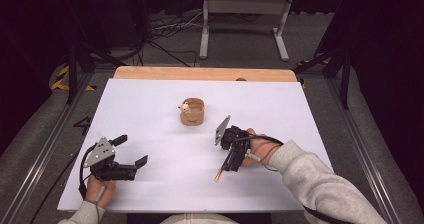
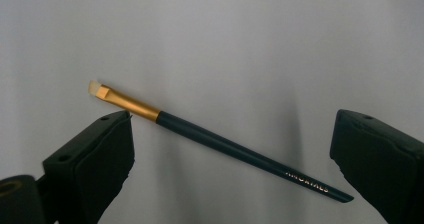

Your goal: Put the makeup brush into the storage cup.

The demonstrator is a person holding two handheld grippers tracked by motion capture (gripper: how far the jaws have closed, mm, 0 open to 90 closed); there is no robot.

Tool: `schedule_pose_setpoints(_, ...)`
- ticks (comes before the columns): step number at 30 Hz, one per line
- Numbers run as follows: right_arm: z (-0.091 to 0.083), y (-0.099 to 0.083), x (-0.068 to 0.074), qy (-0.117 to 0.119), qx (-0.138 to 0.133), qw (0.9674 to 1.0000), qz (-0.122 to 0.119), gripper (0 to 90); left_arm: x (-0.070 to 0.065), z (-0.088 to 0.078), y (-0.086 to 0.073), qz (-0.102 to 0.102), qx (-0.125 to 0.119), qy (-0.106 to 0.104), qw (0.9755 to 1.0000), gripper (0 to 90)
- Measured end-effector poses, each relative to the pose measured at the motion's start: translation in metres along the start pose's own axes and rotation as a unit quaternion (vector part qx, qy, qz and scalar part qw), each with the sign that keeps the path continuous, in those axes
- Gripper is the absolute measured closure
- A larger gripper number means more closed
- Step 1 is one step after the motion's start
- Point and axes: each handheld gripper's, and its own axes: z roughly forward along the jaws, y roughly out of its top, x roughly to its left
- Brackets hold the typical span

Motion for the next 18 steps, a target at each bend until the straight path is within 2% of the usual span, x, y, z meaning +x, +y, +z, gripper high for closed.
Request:
schedule_pose_setpoints(7, 0.007, 0.000, 0.001, 0.005, 0.020, 0.9998, -0.007, 5.4, 0.000, -0.002, 0.000, 0.005, -0.001, -0.011, 0.9999, 0.2)
schedule_pose_setpoints(10, 0.008, 0.000, 0.001, 0.004, 0.024, 0.9997, -0.006, 6.5, 0.001, -0.002, 0.001, 0.005, 0.008, -0.008, 0.9999, 0.2)
schedule_pose_setpoints(11, 0.009, 0.000, 0.001, 0.002, 0.029, 0.9995, -0.010, 6.9, 0.001, -0.002, 0.001, 0.001, 0.015, -0.005, 0.9999, 0.2)
schedule_pose_setpoints(15, 0.011, -0.001, 0.001, 0.002, 0.037, 0.9992, -0.018, 8.0, 0.005, -0.002, 0.002, -0.033, 0.025, 0.007, 0.9991, 0.5)
schedule_pose_setpoints(18, 0.012, -0.001, 0.002, 0.002, 0.044, 0.9988, -0.023, 10.5, 0.005, -0.002, 0.001, -0.030, 0.031, 0.009, 0.9991, 0.4)
